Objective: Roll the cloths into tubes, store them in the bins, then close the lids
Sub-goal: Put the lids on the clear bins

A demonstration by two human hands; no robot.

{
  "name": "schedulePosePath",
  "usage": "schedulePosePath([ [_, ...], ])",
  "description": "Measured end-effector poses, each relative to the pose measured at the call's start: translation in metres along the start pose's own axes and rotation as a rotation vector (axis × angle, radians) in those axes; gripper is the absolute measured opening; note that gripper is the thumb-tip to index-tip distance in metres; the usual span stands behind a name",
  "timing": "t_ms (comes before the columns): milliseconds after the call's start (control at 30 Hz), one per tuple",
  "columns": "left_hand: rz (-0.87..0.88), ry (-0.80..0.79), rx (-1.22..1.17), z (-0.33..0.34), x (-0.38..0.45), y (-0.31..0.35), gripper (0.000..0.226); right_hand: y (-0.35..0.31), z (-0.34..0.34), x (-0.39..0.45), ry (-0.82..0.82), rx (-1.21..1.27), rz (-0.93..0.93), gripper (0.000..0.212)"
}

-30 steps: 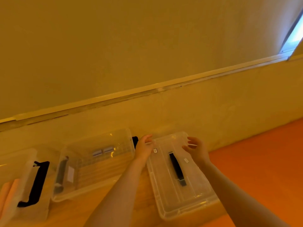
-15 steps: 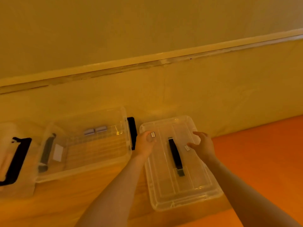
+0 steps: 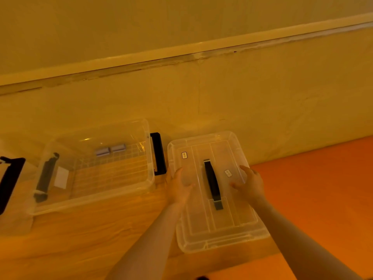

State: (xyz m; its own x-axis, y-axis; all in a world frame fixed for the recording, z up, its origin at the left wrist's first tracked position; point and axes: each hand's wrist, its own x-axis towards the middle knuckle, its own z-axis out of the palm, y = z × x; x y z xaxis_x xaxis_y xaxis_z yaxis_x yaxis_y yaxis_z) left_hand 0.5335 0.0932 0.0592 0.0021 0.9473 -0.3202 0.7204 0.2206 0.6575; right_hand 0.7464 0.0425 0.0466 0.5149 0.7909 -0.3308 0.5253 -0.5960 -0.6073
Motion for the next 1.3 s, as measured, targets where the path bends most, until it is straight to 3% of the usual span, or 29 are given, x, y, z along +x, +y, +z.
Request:
schedulePosePath([
  [533,-0.069,0.049,-0.039,-0.01,-0.02,0.049,0.07,-0.023,-0.026,-0.019,0.09,-0.09,-0.034,0.088],
  [867,-0.021,0.124,-0.089,-0.07,-0.038,0.086,0.071,-0.082,-0.071,-0.035,0.128,-0.086,-0.155,0.087],
  [1167,-0.107,0.286,-0.173,-0.153,-0.046,0.042,0.07,-0.169,-0.042,-0.072,0.009,-0.134,-0.317,0.095],
  [1300,-0.15,0.343,-0.183,-0.193,-0.046,0.009,0.071,-0.207,-0.008,-0.093,-0.005,-0.2,-0.358,0.085],
])
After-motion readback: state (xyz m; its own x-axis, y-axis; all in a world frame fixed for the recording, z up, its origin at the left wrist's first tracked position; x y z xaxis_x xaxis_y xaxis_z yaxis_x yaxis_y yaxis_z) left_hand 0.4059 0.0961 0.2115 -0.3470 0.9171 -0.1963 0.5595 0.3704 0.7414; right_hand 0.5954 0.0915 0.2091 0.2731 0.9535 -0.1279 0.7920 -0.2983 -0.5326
